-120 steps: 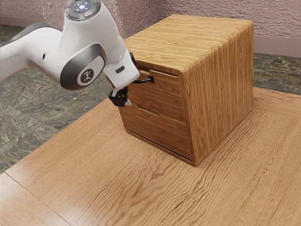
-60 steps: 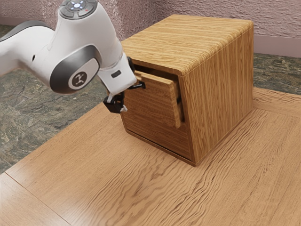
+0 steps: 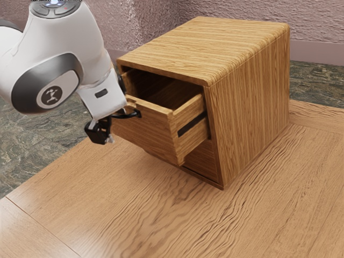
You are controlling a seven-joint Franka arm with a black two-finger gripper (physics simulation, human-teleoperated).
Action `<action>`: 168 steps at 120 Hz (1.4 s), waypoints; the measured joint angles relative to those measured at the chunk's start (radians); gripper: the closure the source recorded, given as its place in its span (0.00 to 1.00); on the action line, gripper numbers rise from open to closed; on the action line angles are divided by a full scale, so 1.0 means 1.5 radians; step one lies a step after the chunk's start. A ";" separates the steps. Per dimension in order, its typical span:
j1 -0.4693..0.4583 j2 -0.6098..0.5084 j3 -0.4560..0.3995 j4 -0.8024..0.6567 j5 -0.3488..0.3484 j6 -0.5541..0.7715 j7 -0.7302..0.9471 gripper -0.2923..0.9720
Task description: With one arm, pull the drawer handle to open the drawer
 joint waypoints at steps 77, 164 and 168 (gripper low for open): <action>0.004 -0.085 0.002 -0.075 -0.005 0.007 -0.005 0.31; 0.018 -0.152 0.010 -0.164 -0.006 0.050 -0.013 0.31; 0.017 -0.168 0.010 -0.162 -0.006 0.049 -0.014 0.31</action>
